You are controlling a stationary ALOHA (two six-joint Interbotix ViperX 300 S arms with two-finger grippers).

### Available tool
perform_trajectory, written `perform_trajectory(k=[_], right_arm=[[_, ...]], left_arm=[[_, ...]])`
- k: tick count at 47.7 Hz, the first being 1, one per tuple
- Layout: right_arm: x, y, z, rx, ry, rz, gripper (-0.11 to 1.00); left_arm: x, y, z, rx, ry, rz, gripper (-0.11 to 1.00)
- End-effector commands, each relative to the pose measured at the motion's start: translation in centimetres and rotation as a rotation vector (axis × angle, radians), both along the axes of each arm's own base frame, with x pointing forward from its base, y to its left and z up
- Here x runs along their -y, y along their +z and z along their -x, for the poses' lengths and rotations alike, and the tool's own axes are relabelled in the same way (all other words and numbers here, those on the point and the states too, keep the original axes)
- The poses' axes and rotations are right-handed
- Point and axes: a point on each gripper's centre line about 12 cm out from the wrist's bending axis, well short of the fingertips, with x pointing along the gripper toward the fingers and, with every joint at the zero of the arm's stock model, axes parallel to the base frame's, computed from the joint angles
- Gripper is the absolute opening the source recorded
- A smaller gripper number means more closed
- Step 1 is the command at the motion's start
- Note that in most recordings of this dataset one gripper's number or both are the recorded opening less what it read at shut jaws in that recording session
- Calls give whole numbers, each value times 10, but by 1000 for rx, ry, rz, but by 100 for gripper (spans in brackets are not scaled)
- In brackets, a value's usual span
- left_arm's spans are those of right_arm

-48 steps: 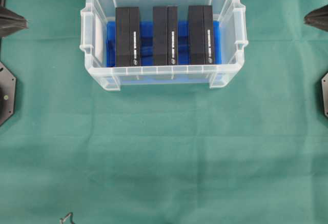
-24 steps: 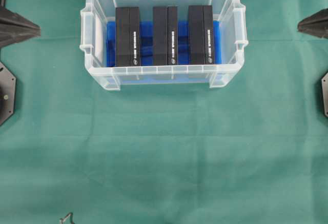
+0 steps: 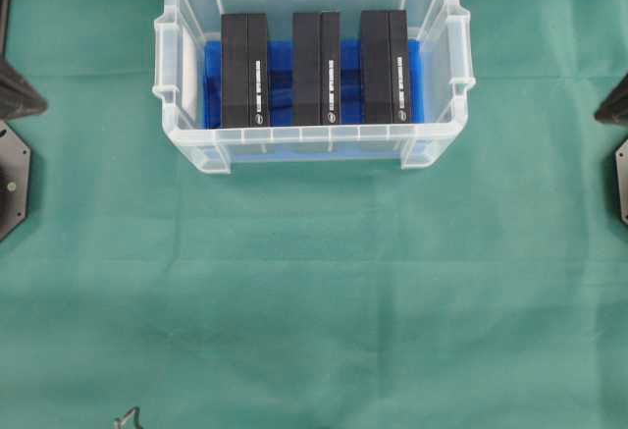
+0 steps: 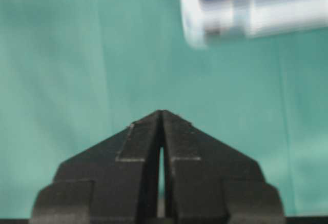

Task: Take the box out of the case with both arms.

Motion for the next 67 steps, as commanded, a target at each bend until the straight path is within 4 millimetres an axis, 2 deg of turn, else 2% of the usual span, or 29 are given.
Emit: perform_trajectory(k=[1,10,23,29,35,50,54,59,67], right_arm=[[-1,0,7,-137,0,-5,0],[0,-2,9,-256,0,-5,0],[1,-3,8,-259,-7,2,0],[2,-4,6,-262,-63,-7,0],[4,-4,5,-255,-211,-49,0],[11,-4,2,-184,-937,-277,0],[12,-5,2,-164,-1093,-330,0],[12,-5,2,-155,-1186,-368,0],[12,-5,2,-156,-1192,-369,0]], left_arm=[[3,-1,6,-102,14,20,0],[8,-11,13,-254,11,26,0],[7,-11,13,-255,40,43,0],[7,-10,13,-253,96,78,0],[6,-11,12,-252,218,149,0],[-4,-12,12,-209,872,518,0],[-4,-12,13,-200,986,588,0],[-4,-13,14,-194,1088,654,0],[-4,-14,15,-209,1103,650,0]])
